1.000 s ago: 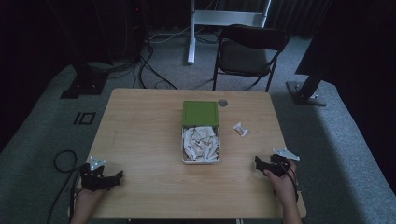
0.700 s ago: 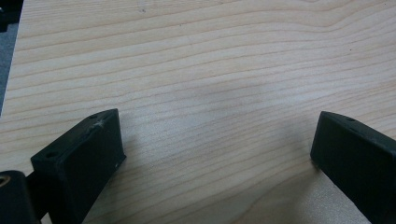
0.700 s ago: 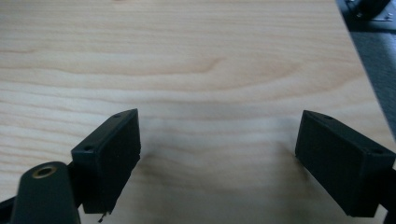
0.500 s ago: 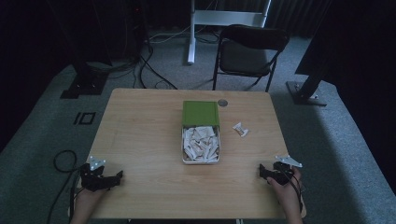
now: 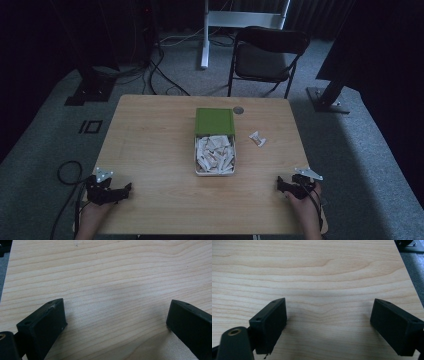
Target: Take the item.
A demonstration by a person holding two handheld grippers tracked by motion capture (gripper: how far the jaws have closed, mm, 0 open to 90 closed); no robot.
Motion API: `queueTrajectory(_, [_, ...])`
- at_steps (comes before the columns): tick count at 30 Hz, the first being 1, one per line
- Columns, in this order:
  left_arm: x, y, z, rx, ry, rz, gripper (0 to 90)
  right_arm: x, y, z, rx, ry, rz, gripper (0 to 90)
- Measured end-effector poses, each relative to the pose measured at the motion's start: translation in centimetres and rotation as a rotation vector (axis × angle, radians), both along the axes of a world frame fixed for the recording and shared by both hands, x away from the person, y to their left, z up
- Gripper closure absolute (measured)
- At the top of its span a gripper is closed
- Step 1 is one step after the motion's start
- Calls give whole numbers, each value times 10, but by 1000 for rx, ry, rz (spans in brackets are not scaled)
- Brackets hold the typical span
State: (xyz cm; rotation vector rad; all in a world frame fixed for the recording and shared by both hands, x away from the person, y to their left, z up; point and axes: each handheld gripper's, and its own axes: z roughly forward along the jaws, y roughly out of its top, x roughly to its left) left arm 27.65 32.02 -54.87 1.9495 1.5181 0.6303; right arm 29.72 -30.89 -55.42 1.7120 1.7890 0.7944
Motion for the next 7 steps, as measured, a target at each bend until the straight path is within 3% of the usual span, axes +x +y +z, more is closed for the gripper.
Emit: queueTrajectory(7, [0,0,0,0,0,0,32,0,0,0,0,1,-1,131])
